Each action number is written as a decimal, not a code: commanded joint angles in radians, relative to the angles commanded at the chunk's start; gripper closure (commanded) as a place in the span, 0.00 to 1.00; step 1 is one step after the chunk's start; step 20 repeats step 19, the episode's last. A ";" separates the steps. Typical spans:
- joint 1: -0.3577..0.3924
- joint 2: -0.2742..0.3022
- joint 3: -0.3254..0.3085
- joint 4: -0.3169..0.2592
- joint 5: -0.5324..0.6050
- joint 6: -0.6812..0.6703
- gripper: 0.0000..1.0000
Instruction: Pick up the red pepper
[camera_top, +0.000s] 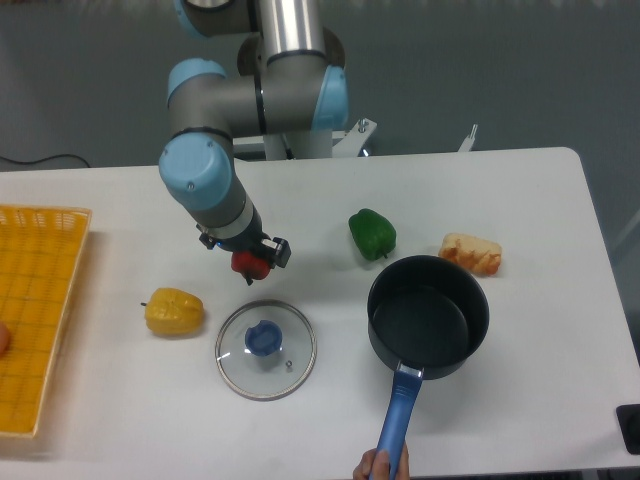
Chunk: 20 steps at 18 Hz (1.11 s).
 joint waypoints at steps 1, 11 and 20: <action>0.002 0.011 0.000 -0.003 -0.005 0.009 0.62; 0.018 0.049 0.006 -0.025 -0.035 0.081 0.62; 0.021 0.051 0.003 -0.035 -0.038 0.081 0.62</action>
